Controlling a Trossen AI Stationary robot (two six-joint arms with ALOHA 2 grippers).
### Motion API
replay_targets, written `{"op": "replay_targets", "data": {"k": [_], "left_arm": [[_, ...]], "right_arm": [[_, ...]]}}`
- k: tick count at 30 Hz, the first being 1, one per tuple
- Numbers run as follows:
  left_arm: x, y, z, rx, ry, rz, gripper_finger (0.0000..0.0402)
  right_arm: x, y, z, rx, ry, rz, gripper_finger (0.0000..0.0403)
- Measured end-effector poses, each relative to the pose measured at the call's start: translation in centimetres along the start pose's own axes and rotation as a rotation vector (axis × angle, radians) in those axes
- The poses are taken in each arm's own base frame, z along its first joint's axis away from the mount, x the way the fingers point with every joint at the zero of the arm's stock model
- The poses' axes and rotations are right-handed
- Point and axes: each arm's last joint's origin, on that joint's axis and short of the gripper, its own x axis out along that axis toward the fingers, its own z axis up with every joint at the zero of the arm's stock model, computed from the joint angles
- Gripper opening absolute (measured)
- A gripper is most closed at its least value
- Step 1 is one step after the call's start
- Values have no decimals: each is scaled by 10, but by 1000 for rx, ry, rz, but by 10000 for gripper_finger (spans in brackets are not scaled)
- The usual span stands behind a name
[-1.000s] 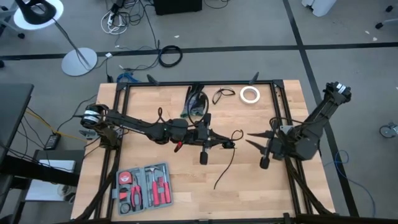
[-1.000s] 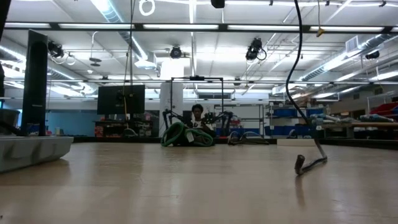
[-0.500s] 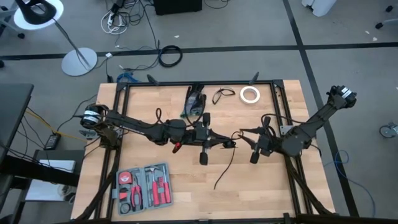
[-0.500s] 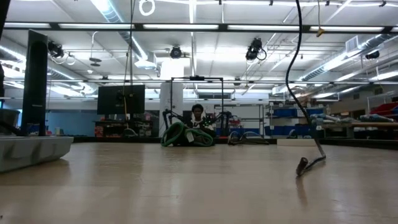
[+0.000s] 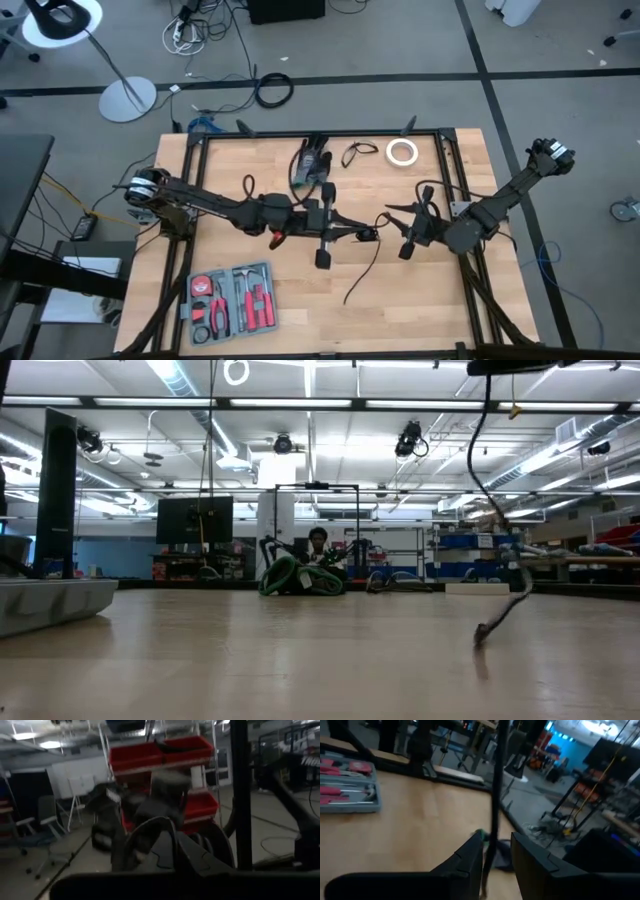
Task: Coil cords
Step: Coil the black wire into a spool
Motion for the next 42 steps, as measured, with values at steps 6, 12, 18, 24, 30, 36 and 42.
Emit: {"op": "replay_targets", "data": {"k": [6,12,18,24,30,36,42], "left_arm": [[0,-1,3,7,-28,1,0],[0,-2,3,13,-32,7,0],[-1,-3,5,31,-34,16,0],[-1,-3,5,32,-25,15,0],[-1,-3,5,32,-25,19,0],[-1,-3,4,34,-22,30,0],[-1,-1,3,59,4,91,0]], "right_arm": [[4,1,-3,68,20,43,99],[6,1,-5,88,36,53,99],[-1,4,-11,100,66,81,98],[-6,5,-18,134,106,91,94],[-4,4,-16,135,95,82,93],[-1,3,-15,132,95,76,34],[-2,4,-16,142,99,99,7]]}}
